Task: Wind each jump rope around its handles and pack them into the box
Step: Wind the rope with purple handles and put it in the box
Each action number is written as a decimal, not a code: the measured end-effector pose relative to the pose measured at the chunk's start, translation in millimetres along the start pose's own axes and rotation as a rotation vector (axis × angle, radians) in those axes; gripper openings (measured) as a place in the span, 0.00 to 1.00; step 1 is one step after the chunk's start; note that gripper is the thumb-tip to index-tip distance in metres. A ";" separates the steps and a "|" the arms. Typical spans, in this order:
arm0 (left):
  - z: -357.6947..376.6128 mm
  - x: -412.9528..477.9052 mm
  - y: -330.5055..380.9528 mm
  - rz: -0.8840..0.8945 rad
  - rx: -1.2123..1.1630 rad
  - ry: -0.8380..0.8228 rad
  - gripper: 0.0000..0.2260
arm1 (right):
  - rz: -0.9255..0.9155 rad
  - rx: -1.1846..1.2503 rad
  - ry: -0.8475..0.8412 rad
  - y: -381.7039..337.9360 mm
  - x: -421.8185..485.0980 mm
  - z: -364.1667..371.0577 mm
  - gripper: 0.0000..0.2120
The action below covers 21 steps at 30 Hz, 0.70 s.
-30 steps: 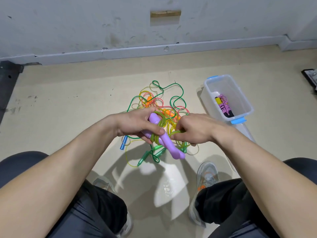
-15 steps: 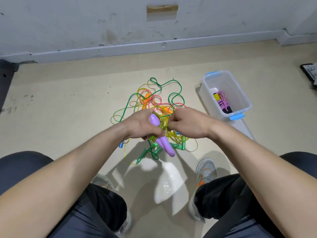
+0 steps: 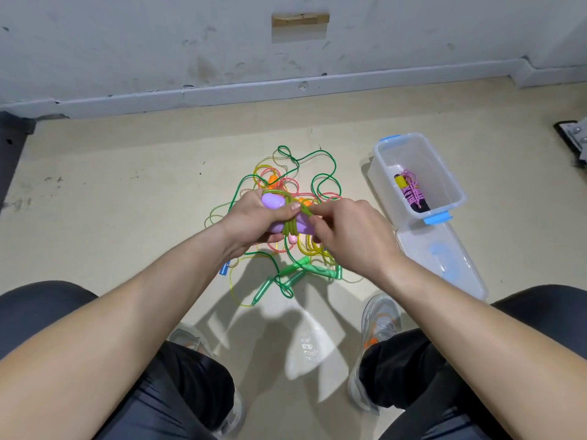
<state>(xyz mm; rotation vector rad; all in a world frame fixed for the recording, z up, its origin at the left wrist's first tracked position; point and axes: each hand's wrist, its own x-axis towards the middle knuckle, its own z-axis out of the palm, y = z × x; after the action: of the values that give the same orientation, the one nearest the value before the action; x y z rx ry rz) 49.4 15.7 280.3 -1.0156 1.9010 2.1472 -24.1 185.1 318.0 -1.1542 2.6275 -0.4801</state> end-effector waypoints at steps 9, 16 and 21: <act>10.0 -4.7 6.3 -0.070 -0.305 0.116 0.23 | -0.067 -0.177 0.279 -5.9 -1.9 32.6 0.09; 12.0 -2.7 6.1 -0.020 -0.387 0.171 0.18 | 0.159 0.730 0.269 -9.1 -4.2 51.3 0.03; 7.2 -4.5 9.7 -0.025 -0.468 0.154 0.11 | -0.044 0.323 0.335 2.8 0.8 49.1 0.10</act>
<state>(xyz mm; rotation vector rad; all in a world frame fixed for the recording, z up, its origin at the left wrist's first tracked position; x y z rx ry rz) 45.2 21.8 290.9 -1.3016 1.4498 2.6353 -10.0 176.2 271.6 -1.1060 2.6533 -1.1477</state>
